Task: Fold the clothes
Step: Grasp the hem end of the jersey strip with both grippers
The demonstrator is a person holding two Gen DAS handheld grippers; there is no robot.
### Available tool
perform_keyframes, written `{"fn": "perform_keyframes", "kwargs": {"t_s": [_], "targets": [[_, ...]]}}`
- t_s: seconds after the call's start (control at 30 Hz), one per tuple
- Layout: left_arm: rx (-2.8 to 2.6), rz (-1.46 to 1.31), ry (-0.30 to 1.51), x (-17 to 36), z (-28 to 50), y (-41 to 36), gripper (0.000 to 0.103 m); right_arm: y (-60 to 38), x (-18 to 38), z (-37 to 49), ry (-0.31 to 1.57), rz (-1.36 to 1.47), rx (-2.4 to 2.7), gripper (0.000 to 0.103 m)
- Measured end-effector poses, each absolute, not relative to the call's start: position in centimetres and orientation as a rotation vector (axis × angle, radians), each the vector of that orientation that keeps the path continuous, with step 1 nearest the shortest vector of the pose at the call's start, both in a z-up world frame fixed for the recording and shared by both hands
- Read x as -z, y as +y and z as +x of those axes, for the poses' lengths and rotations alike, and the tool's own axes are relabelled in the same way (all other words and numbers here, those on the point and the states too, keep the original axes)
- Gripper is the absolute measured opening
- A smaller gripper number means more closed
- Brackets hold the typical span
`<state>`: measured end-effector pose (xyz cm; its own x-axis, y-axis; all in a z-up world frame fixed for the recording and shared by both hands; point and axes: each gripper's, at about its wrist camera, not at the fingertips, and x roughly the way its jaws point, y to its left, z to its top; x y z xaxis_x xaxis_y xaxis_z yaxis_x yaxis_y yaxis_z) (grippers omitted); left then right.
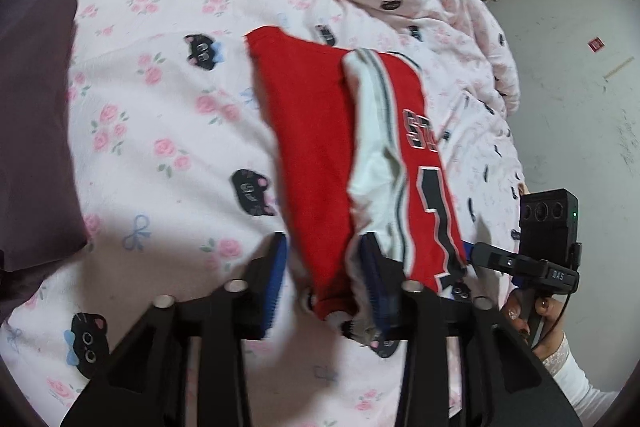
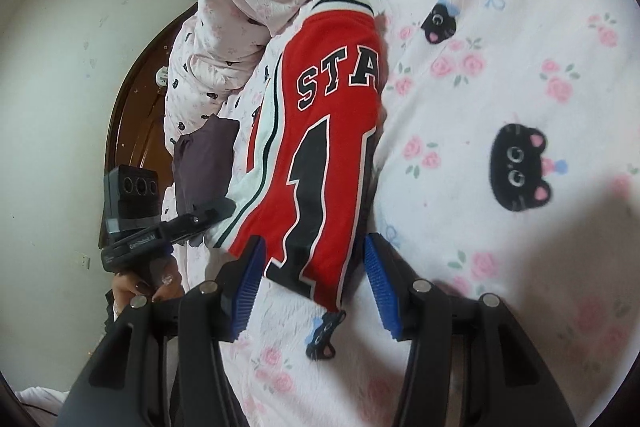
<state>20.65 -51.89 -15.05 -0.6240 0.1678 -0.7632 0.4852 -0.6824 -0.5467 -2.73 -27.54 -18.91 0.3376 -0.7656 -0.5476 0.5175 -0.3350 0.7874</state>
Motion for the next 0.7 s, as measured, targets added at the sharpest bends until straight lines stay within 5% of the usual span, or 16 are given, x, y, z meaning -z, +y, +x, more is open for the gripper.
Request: {"fn": "perform_keyframes", "kwargs": {"t_s": [0.23, 0.3, 0.37, 0.7], "targets": [[2.399, 1.245, 1.170, 15.5, 20.9, -52.4, 0.038, -30.2, 19.9, -2.5, -0.272, 1.385, 1.305, 0.051], [2.399, 1.240, 1.178, 15.4, 21.0, -52.4, 0.038, -30.6, 20.0, -2.3, -0.274, 1.380, 1.300, 0.039], [2.398, 1.234, 1.189, 15.4, 21.1, -52.5, 0.038, -31.0, 20.4, -1.9, -0.273, 1.381, 1.279, 0.013], [2.380, 1.207, 1.419, 15.3, 22.1, -52.8, 0.051, -30.3, 21.6, -2.1, -0.335, 1.309, 1.246, 0.008]]}}
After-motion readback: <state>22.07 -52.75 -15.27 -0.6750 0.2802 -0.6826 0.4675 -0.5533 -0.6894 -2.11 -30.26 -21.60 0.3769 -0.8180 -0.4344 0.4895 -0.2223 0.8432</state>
